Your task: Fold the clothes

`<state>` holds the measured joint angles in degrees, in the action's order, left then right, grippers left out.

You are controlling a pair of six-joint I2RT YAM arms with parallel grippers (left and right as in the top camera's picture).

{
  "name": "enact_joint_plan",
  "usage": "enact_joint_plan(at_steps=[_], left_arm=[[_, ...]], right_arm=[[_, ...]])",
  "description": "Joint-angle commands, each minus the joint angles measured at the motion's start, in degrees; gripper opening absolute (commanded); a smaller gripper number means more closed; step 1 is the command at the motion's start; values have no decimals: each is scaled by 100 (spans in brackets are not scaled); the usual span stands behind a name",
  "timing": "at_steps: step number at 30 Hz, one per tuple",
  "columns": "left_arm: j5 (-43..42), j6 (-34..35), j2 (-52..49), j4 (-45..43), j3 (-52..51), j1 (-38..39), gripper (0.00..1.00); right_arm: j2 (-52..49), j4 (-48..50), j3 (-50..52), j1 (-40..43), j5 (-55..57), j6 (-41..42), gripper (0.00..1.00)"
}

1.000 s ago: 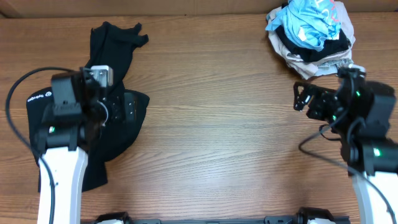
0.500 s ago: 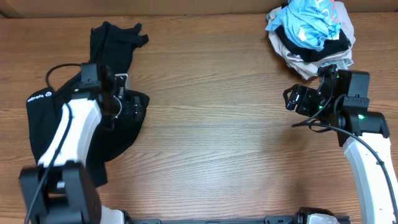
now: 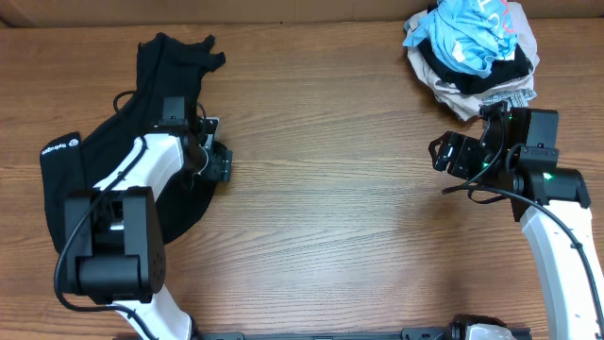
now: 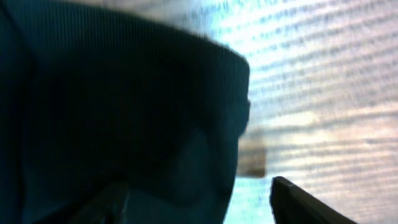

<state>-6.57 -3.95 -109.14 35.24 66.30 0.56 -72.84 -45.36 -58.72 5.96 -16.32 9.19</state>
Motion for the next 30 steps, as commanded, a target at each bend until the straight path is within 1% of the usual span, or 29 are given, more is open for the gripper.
enact_joint_plan(at_steps=[1, 2, 3, 4, 6, 9, 10, 13, 16, 21, 25, 27, 28, 29, 30], left_arm=[[-48, -76, -732, -149, -116, 219, 58], [-48, -76, -807, -151, -116, 291, 48], [-52, -74, -868, -151, -116, 369, 35], [-63, -72, -896, -146, -116, 431, 27], [-109, -63, -931, -146, -116, 634, 15], [-168, 7, -929, -166, -81, 1019, 7], [-278, 76, -929, -166, 0, 1276, 4], [-417, 310, -929, -72, 317, 1740, 4], [-584, 439, -925, 302, 931, 2149, 4], [-767, 435, -925, 1132, 2422, 2721, 4], [-964, 435, -925, 1460, 3571, 2992, 4], [-1099, 435, -925, 1508, 4129, 3069, 6], [-1137, 435, -925, 1508, 4339, 3097, 11], [-1176, 437, -925, 1504, 4548, 3110, 20], [-1237, 437, -925, 1504, 4791, 3126, 36]], right_arm=[[11, -20, -131, -26, -35, -13, 83], [11, -24, -131, -26, -35, -13, 82], [11, -22, -131, -26, -35, -13, 81], [11, -20, -131, -26, -35, -15, 80], [11, -17, -131, -26, -33, -13, 78], [11, -15, -131, -26, -33, -15, 77], [11, -4, -131, -26, -33, -13, 77], [11, 15, -131, -26, -33, -13, 77], [11, 22, -131, -26, -33, -13, 77], [11, 85, -131, -26, -33, 9, 77], [11, 138, -131, -26, -33, 136, 77], [11, 164, -131, -26, -33, 146, 77], [11, 170, -131, -26, -35, 181, 77], [11, 170, -131, -26, -39, 225, 78], [11, 170, -131, -26, -52, 289, 78]])
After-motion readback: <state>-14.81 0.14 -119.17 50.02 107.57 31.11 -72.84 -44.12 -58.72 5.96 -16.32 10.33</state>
